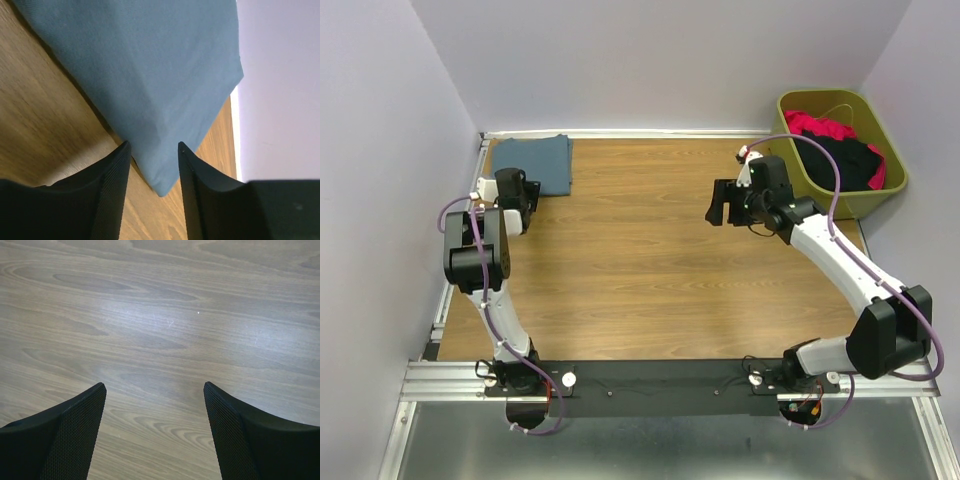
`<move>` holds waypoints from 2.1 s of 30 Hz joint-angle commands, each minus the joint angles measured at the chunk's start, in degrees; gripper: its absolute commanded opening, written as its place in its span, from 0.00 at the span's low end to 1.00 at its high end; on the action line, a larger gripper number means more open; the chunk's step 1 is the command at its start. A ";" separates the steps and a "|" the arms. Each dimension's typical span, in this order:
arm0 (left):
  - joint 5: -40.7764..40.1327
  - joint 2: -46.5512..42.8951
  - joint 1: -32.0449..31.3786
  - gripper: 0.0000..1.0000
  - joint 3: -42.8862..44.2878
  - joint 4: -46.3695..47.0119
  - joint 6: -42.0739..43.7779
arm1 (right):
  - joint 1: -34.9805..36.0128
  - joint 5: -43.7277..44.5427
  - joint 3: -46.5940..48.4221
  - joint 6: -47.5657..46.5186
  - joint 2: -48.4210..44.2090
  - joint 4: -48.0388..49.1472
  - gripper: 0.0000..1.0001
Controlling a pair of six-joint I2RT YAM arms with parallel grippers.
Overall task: Fold and stack the t-shirts
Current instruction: Neatly place the folded tshirt to the corner
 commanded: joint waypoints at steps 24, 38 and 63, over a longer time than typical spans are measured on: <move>-7.42 8.29 2.20 0.00 10.01 -2.36 -3.70 | 0.25 8.20 6.26 -2.26 2.56 -3.50 0.94; -8.47 10.06 5.37 0.00 14.06 -4.04 -3.43 | 0.25 10.13 7.41 -2.61 3.09 -4.90 0.94; -4.11 6.07 -8.77 0.91 27.73 -11.33 48.48 | 0.25 10.93 7.93 -2.17 1.77 -5.78 0.94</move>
